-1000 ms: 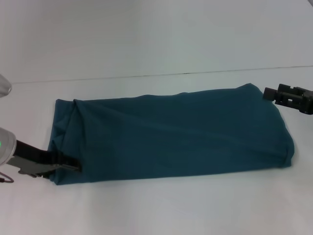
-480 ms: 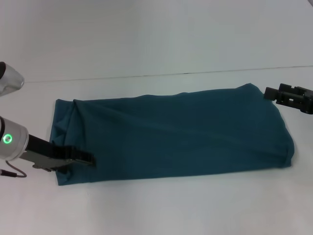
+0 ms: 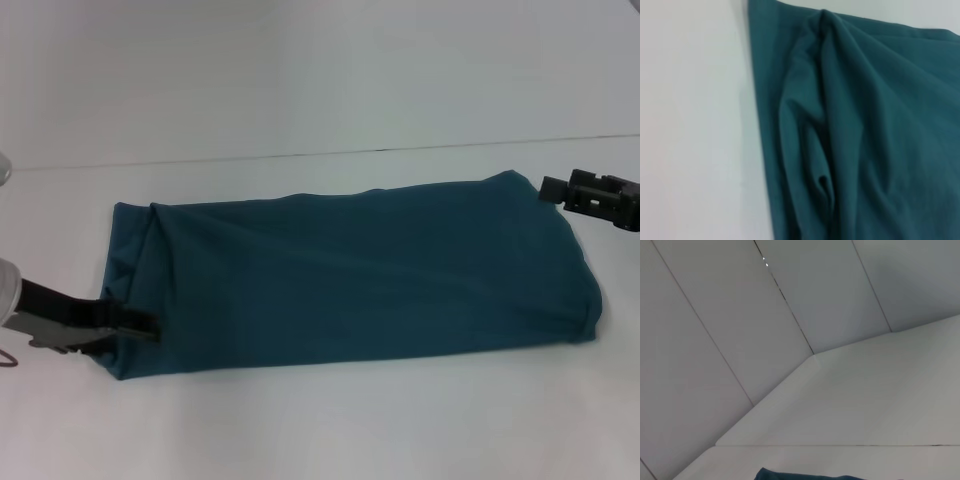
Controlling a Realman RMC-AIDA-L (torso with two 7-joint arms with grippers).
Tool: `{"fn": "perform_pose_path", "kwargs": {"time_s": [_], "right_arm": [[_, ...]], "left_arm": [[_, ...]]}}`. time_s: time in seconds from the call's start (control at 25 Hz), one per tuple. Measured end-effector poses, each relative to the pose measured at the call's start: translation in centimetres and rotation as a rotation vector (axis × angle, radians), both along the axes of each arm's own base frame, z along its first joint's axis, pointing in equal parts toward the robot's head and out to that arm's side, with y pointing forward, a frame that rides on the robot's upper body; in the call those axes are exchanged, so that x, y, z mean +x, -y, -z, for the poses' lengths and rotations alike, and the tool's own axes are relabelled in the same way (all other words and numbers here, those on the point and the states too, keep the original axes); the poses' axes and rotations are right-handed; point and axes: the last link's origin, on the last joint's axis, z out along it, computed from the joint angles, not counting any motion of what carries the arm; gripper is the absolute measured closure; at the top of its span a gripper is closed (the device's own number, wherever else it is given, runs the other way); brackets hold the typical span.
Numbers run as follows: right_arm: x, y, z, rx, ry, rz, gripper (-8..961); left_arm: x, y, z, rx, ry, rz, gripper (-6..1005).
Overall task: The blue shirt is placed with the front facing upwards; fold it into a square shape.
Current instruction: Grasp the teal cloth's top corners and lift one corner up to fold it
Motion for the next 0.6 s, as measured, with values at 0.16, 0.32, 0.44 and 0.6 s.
{"fn": "perform_pose_path", "kwargs": {"time_s": [0.16, 0.32, 0.44, 0.6], "right_arm": [[0.0, 0.0, 0.0, 0.001, 0.000, 0.001, 29], [0.0, -0.1, -0.1, 0.002, 0.001, 0.002, 29], [0.0, -0.1, -0.1, 0.002, 0.001, 0.002, 29], [-0.1, -0.2, -0.1, 0.003, 0.002, -0.001, 29]], "left_arm": [[-0.4, 0.1, -0.5, 0.013, -0.007, -0.010, 94], [-0.7, 0.3, -0.8, 0.021, -0.010, -0.014, 94], [-1.0, 0.5, -0.8, 0.015, -0.019, -0.025, 94], [-1.1, 0.8, -0.5, -0.004, -0.026, -0.040, 95]]}}
